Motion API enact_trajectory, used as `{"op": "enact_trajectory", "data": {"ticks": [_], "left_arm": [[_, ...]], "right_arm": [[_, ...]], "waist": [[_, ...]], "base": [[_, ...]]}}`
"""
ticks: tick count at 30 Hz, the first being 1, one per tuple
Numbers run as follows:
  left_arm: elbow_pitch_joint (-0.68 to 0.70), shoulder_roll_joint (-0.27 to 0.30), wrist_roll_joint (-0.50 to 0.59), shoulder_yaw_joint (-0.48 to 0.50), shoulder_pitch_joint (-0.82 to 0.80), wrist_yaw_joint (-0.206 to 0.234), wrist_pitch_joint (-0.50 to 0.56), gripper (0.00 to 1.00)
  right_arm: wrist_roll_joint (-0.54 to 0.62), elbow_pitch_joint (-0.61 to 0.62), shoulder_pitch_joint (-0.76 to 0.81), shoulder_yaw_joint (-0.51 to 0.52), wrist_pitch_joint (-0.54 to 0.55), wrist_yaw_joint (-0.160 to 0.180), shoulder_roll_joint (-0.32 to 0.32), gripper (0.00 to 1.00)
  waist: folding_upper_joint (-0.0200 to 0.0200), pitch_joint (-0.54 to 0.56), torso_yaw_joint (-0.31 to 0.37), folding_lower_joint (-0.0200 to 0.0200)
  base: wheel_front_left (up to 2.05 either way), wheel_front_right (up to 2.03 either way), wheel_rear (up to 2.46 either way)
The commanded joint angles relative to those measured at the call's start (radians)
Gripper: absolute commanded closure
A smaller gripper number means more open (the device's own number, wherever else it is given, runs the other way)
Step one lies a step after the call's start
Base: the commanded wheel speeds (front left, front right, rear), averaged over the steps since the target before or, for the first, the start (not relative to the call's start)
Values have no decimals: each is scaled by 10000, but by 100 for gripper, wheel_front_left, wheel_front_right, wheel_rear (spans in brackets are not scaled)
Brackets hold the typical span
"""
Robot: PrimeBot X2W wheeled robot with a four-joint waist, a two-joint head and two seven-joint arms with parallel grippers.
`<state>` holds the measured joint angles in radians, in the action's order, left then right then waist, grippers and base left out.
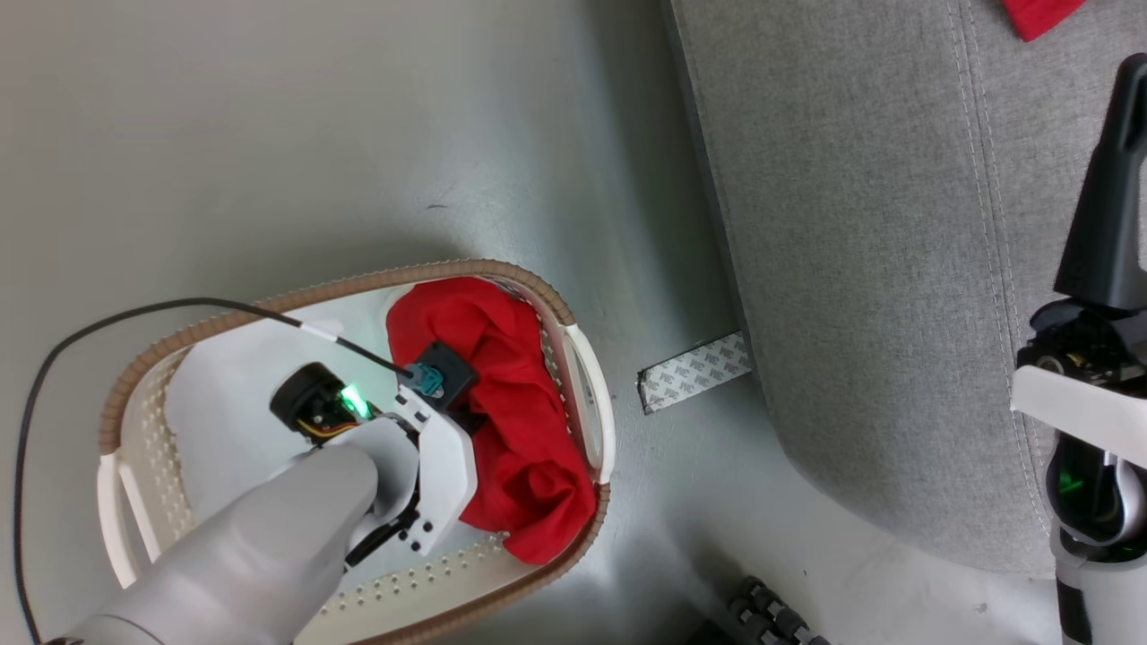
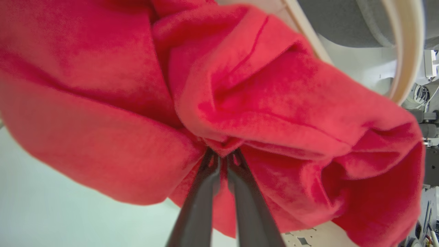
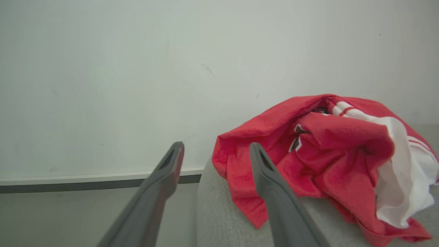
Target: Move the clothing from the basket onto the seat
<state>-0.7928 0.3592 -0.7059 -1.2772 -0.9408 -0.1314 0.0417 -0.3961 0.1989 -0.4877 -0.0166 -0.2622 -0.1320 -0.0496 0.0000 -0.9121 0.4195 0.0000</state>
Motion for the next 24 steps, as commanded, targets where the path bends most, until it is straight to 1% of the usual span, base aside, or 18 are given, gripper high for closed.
{"op": "enact_trajectory", "data": {"ticks": [1,3,8,17,18,19,24], "left_arm": [[127,127,-87,-31,-81,11,-103,100],[210,183,-105,-33,-46,12,-221,100],[508,62,3,-44,329,11,-466,100],[689,-410,-437,-43,1013,11,-1327,100],[689,-410,-437,-43,1013,11,-1327,100],[665,-576,-607,-45,1153,10,-1573,100],[651,-847,-993,-45,1455,10,-2069,100]], "right_arm": [[53,-42,-50,-61,-18,26,3,0],[111,-122,-125,-117,-18,26,2,0],[221,-263,-233,-25,-18,26,0,0],[843,-673,233,238,-16,26,-2,0],[843,-673,233,238,-16,26,-2,0],[1000,-785,312,280,-18,26,-3,0],[1300,-1025,542,347,-17,26,-5,0]], "waist": [[0,35,8,0],[0,116,13,0],[0,681,-140,0],[0,2420,-796,0],[0,2420,-796,0],[0,2847,-983,0],[0,3741,-1369,0]], "base": [[0,0,0],[0,0,0],[0,0,0],[0,0,0],[0,0,0],[0,0,0],[0,0,0]]}}
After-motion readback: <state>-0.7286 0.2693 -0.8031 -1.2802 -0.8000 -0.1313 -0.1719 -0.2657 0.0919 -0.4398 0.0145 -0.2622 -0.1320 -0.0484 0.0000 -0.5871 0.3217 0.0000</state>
